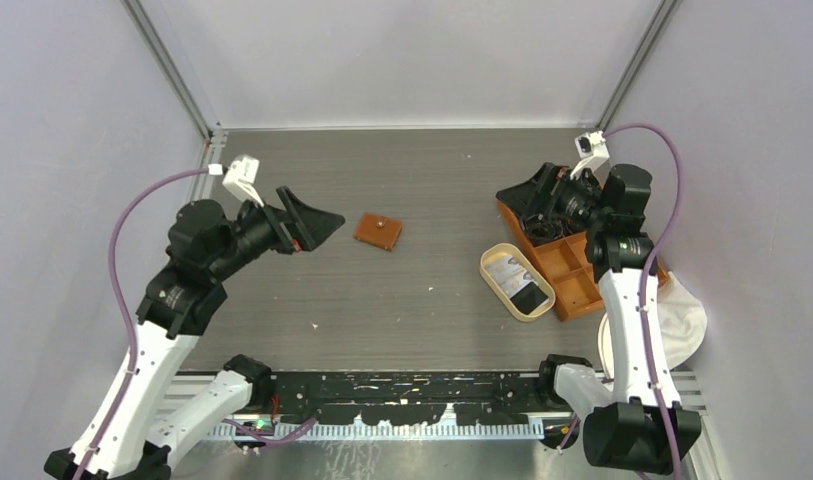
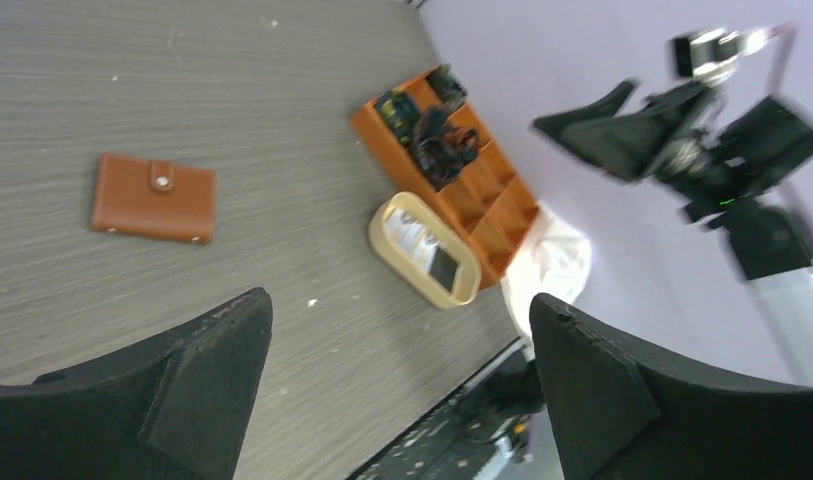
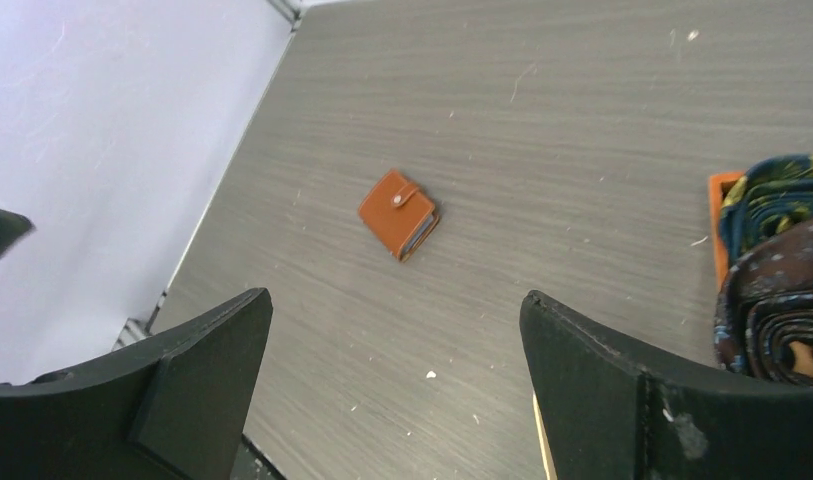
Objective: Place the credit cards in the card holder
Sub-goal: Move the card holder to the center of the board.
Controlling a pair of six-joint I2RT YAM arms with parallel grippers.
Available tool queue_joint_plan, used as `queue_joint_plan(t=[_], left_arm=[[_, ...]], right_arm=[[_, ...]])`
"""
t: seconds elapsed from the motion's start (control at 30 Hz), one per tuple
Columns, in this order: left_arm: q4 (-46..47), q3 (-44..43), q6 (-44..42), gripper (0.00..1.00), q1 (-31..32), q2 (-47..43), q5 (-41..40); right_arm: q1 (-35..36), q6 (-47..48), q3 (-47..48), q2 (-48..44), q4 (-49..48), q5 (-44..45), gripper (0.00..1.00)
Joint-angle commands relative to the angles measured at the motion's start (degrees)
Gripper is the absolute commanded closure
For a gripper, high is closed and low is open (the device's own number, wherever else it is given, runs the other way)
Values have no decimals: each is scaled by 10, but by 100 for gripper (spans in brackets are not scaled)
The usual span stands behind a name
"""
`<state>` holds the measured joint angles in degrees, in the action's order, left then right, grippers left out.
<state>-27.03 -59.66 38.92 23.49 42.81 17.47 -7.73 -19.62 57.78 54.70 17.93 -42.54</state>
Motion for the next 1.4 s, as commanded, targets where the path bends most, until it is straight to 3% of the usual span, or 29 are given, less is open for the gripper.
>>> queue_joint_plan(t=[0.0, 0.3, 0.5, 0.67, 1.03, 1.2, 1.37], left_arm=[[-31, -91, 100, 0, -2, 25, -11], [-53, -272, 185, 0, 10, 109, -26], [-78, -327, 168, 0, 94, 133, -92], [-82, -325, 136, 0, 166, 131, -160], [-47, -294, 125, 0, 170, 119, -159], [36, -230, 3, 0, 167, 121, -123], [153, -88, -142, 4, 96, 116, -51]], right_arm=[[-1, 10, 0, 9, -42, -66, 0], [-1, 51, -10, 19, -32, -52, 0], [-5, 86, 2, 43, 3, -59, 1], [-14, 104, 3, 60, 15, -70, 1], [-27, 100, -20, 65, -8, -84, 1], [-27, 137, -36, 63, -13, -132, 0], [-26, 212, -62, 40, -4, -162, 0]])
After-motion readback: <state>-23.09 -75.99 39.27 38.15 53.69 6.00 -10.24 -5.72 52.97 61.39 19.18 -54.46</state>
